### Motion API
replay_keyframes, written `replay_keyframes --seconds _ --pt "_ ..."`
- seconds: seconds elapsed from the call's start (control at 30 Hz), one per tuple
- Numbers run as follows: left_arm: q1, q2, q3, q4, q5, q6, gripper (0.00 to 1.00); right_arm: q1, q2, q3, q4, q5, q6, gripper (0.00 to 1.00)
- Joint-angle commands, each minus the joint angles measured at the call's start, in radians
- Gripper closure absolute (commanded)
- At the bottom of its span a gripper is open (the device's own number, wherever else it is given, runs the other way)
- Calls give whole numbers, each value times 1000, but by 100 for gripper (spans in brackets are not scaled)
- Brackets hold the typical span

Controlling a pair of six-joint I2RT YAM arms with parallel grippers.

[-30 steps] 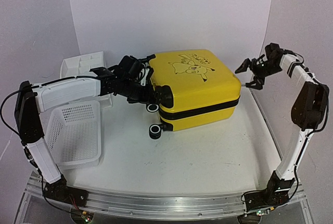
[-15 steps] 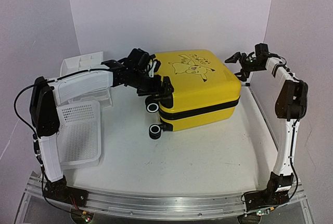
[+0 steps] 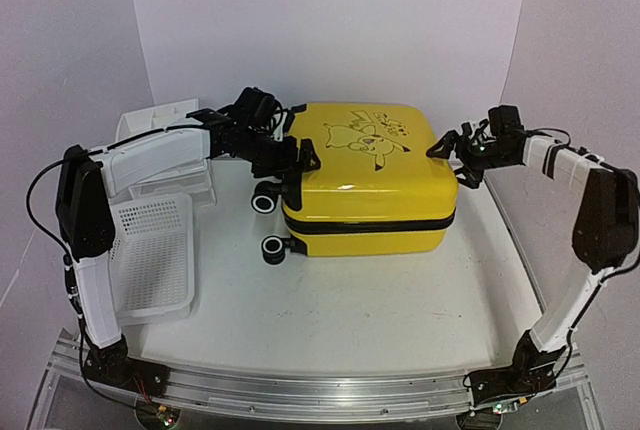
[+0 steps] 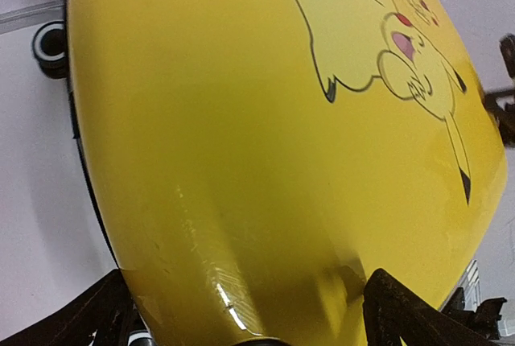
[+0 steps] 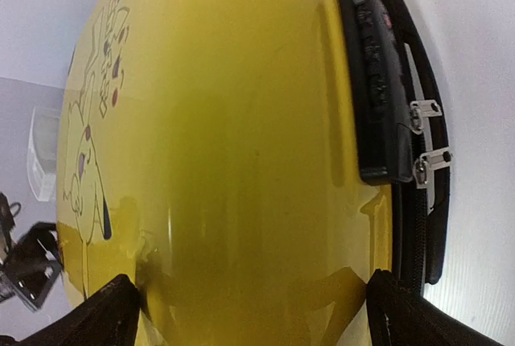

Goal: Open, take out, and arrange the luggage

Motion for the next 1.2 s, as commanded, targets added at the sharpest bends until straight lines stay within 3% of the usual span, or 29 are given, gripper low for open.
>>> replay_keyframes --seconds 0.0,0.1,0.2,0.3,0.43,0.53,0.63,0.77,0.93,1.17 --pt "-15 -93 -80 -80 -43 67 1 167 -289 -237 -73 -77 -5 2" --pt "-15 -148 -123 -148 -130 98 1 201 -453 -325 -221 77 -96 2" --pt "-13 -206 -155 -191 -211 115 1 221 -577 -316 -446 439 -253 2" --pt "-13 -255 -175 -202 -235 117 1 221 -606 -292 -547 839 -310 2" --pt "-13 -282 -157 -204 -202 97 1 218 -549 -232 -551 1006 -328 2" --pt "-13 -282 -145 -203 -160 69 1 132 -433 -143 -537 852 -279 11" --pt "-13 -281 -142 -202 -89 35 1 -34 -334 -85 -487 560 -179 32" --pt "-20 -309 -172 -192 -32 -2 1 -100 -200 -37 -377 255 -119 33" --pt "-26 -359 -233 -165 -7 -24 1 -105 -92 -81 -210 91 -87 35" --pt "-34 -381 -307 -117 35 -72 3 -122 17 -139 -56 61 -21 41"
